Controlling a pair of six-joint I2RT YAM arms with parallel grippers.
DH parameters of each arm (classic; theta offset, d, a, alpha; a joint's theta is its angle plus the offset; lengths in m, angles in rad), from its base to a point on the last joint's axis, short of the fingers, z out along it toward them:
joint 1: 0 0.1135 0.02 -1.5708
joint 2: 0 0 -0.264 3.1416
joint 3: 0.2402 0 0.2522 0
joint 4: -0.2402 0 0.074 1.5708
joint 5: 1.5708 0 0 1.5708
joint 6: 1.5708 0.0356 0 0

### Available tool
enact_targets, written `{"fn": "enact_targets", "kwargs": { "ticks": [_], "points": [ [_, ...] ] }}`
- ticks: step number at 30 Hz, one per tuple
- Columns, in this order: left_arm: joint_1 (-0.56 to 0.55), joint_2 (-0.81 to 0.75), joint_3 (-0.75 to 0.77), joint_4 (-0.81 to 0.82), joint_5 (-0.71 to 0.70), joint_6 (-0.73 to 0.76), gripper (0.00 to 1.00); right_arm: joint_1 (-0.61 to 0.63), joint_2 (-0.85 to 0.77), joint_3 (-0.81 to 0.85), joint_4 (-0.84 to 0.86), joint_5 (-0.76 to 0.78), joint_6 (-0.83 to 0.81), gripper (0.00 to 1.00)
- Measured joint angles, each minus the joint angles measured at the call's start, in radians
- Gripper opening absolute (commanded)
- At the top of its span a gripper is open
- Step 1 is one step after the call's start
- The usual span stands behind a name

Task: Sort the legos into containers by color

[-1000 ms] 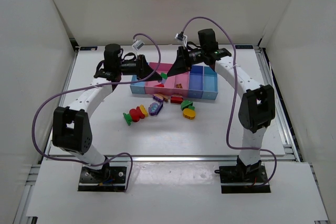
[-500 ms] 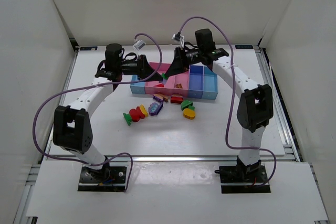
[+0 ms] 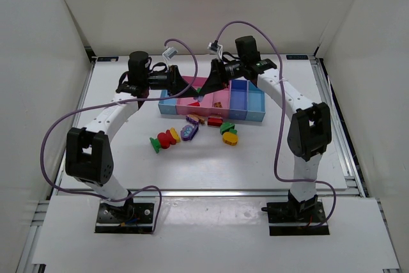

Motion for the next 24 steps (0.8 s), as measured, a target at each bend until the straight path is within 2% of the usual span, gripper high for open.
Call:
{"fn": "enact_targets", "kwargs": {
  "ticks": [9, 17, 24],
  "points": [
    [-0.005, -0.002, -0.026, 0.031, -0.03, -0.009, 0.1, -0.021, 0.014, 0.002, 0.049, 0.009, 0.091, 0.0],
    [-0.066, -0.006, -0.072, -0.098, -0.013, 0.057, 0.1, -0.115, 0.04, 0.097, 0.163, 0.06, 0.182, 0.0],
    [-0.066, -0.006, -0.066, -0.129, -0.037, 0.093, 0.1, -0.148, 0.034, 0.093, 0.093, 0.123, 0.106, 0.0]
  ]
}}
